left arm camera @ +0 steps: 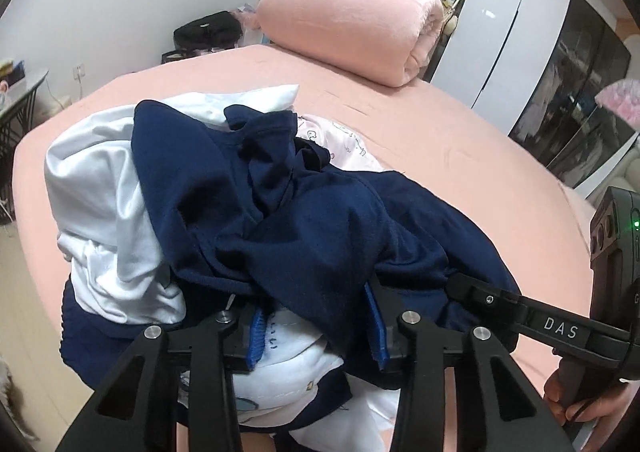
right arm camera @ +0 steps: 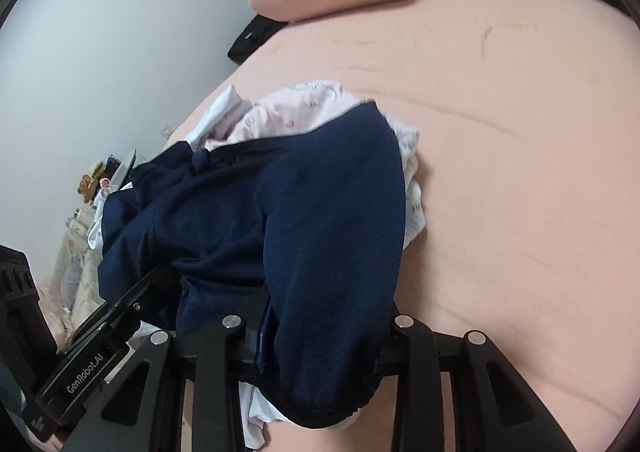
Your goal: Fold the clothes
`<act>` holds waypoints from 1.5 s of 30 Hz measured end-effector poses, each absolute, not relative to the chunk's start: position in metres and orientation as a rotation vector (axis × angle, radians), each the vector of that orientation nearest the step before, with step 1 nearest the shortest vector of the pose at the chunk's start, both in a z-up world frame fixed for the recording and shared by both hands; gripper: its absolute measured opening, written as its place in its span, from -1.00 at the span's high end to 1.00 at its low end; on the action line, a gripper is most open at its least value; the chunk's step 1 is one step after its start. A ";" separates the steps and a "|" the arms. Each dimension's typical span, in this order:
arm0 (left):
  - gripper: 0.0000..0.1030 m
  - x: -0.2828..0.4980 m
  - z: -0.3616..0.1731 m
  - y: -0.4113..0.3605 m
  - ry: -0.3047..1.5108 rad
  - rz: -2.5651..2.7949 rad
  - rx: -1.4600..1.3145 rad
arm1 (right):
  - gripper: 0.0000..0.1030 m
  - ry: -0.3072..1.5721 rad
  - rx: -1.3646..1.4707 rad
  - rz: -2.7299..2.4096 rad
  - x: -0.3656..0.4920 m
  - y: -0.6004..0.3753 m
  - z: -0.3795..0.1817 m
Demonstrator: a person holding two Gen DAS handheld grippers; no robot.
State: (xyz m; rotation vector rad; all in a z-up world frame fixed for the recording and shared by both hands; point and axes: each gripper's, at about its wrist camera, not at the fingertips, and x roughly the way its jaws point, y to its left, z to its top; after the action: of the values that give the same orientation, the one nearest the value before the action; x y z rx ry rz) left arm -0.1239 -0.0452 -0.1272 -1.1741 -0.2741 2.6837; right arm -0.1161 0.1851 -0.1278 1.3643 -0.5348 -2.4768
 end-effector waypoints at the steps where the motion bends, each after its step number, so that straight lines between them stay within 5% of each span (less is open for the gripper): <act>1: 0.35 -0.122 -0.123 -0.044 -0.266 2.686 -1.160 | 0.36 -0.525 1.359 -2.483 -0.117 0.183 -0.124; 8: 0.37 -0.107 -0.094 -0.030 -0.129 2.719 -1.045 | 0.41 -0.495 1.282 -2.543 -0.120 0.179 -0.107; 14: 0.35 -0.115 -0.085 -0.041 -0.272 2.650 -1.089 | 0.41 -0.452 1.245 -2.581 -0.126 0.176 -0.095; 17: 0.04 -0.115 -0.087 -0.048 -0.359 2.630 -1.121 | 0.44 -0.471 1.223 -2.595 -0.139 0.166 -0.096; 19: -0.37 -0.115 -0.086 -0.051 -0.377 2.632 -1.135 | 0.46 -0.472 1.209 -2.595 -0.138 0.167 -0.090; 21: -0.49 -0.114 -0.084 -0.052 -0.374 2.619 -1.137 | 0.47 -0.475 1.199 -2.594 -0.139 0.164 -0.085; 31: -0.52 -0.112 -0.104 -0.046 -0.438 2.499 -1.255 | 0.66 -0.434 1.003 -2.636 -0.118 0.180 -0.028; 45: -0.68 -0.107 -0.137 -0.016 -0.533 2.398 -1.333 | 0.82 -0.518 1.023 -2.602 -0.118 0.192 -0.034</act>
State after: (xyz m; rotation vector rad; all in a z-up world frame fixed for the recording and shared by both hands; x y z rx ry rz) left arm -0.1070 -0.0164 -0.1367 -1.3331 -0.5331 2.3978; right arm -0.1176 0.1922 -0.0345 1.0233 -0.5179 -2.6024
